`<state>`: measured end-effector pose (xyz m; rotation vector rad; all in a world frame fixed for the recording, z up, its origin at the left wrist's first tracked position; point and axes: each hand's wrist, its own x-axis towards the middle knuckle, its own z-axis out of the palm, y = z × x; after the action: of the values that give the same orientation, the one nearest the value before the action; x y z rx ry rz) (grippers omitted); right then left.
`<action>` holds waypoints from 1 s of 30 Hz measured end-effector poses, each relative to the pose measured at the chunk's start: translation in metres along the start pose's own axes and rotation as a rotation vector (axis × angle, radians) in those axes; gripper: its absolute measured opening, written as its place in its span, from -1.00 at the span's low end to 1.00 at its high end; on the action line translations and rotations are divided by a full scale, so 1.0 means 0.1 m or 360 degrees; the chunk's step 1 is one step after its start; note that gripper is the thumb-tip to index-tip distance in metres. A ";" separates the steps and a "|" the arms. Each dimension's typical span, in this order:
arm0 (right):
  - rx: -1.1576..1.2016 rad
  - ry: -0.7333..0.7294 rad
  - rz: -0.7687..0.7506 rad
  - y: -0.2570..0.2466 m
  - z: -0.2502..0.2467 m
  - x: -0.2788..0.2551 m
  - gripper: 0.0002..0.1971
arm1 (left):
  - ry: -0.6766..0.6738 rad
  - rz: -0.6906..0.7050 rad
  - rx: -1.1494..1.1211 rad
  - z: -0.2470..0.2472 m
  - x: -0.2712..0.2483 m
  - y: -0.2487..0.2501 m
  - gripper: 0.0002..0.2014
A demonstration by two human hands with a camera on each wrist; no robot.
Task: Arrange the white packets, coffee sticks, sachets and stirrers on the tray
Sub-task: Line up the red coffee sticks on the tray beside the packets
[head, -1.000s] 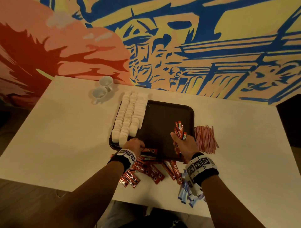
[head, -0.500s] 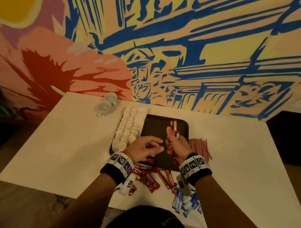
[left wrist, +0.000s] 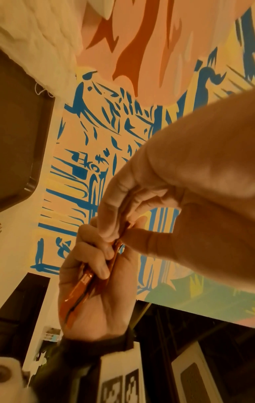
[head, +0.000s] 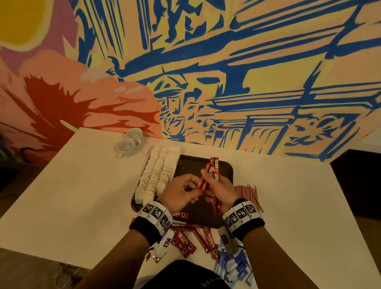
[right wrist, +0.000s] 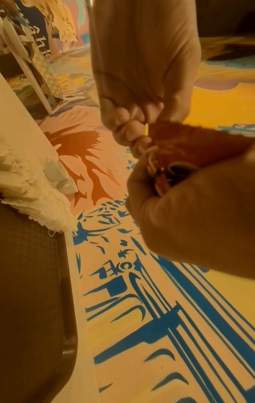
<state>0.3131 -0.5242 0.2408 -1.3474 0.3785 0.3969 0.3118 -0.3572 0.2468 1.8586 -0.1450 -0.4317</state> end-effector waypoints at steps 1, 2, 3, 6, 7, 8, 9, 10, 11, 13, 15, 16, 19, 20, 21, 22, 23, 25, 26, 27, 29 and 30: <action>0.0032 0.0025 0.0004 0.00 -0.02 0.02 -0.67 | 0.0056 0.0038 0.0092 0.00 0.01 -0.01 -0.81; 0.0058 0.0046 0.0004 0.00 -0.05 0.04 -0.67 | 0.0125 0.0090 0.0242 -0.01 0.03 -0.04 -0.81; 0.0078 0.0061 0.0014 0.00 -0.07 0.05 -0.65 | 0.0198 0.0144 0.0420 -0.01 0.04 -0.07 -0.81; 0.0094 0.0020 0.0056 0.01 -0.10 0.10 -0.57 | 0.0432 0.0267 0.0884 -0.02 0.06 -0.15 -0.80; 0.0104 -0.0005 0.0070 0.01 -0.11 0.11 -0.55 | 0.0506 0.0315 0.0958 -0.03 0.07 -0.18 -0.80; 0.0123 -0.0024 0.0088 0.02 -0.11 0.12 -0.54 | 0.0563 0.0366 0.0998 -0.04 0.07 -0.21 -0.80; 0.0144 -0.0033 0.0109 0.03 -0.11 0.13 -0.55 | 0.0605 0.0419 0.1021 -0.04 0.08 -0.24 -0.80; 0.0166 -0.0040 0.0127 0.03 -0.12 0.14 -0.58 | 0.0632 0.0463 0.1036 -0.04 0.09 -0.26 -0.80; 0.0187 -0.0049 0.0138 0.03 -0.12 0.15 -0.63 | 0.0651 0.0491 0.1038 -0.04 0.10 -0.28 -0.80; 0.0207 -0.0062 0.0129 0.03 -0.14 0.16 -0.75 | 0.0657 0.0508 0.0990 -0.03 0.10 -0.31 -0.80; 0.0203 -0.0055 0.0103 0.04 -0.17 0.18 -0.77 | 0.0636 0.0505 0.0887 -0.02 0.11 -0.32 -0.79; 0.0200 -0.0048 0.0092 0.04 -0.18 0.18 -0.77 | 0.0616 0.0482 0.0811 -0.02 0.10 -0.31 -0.78; 0.0197 -0.0052 0.0073 0.05 -0.21 0.19 -0.85 | 0.0508 0.0251 0.0496 -0.02 0.08 -0.26 -0.69; 0.0204 -0.0055 0.0072 0.05 -0.22 0.19 -0.86 | 0.0466 0.0179 0.0404 -0.02 0.07 -0.24 -0.65; 0.0210 -0.0061 0.0072 0.05 -0.22 0.20 -0.86 | 0.0437 0.0144 0.0351 -0.02 0.08 -0.25 -0.62; 0.0209 -0.0067 0.0072 0.06 -0.22 0.21 -0.85 | 0.0419 0.0139 0.0329 -0.02 0.09 -0.26 -0.60; 0.0202 -0.0069 0.0074 0.07 -0.21 0.21 -0.85 | 0.0408 0.0146 0.0319 -0.02 0.10 -0.28 -0.60; 0.0184 -0.0070 0.0067 0.07 -0.21 0.21 -0.86 | 0.0394 0.0147 0.0316 -0.03 0.11 -0.32 -0.63; 0.0178 -0.0074 0.0059 0.07 -0.20 0.21 -0.86 | 0.0386 0.0142 0.0303 -0.04 0.12 -0.32 -0.64; 0.0172 -0.0078 0.0052 0.07 -0.20 0.21 -0.86 | 0.0381 0.0139 0.0290 -0.04 0.12 -0.33 -0.66; 0.0169 -0.0090 0.0044 0.07 -0.20 0.21 -0.85 | 0.0385 0.0146 0.0281 -0.05 0.13 -0.32 -0.68; 0.0167 -0.0095 0.0040 0.07 -0.20 0.20 -0.84 | 0.0394 0.0150 0.0278 -0.05 0.13 -0.31 -0.69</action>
<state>0.3268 -0.5411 0.2215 -1.2266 0.3622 0.4316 0.3220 -0.3463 0.2163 2.0503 -0.1041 -0.1243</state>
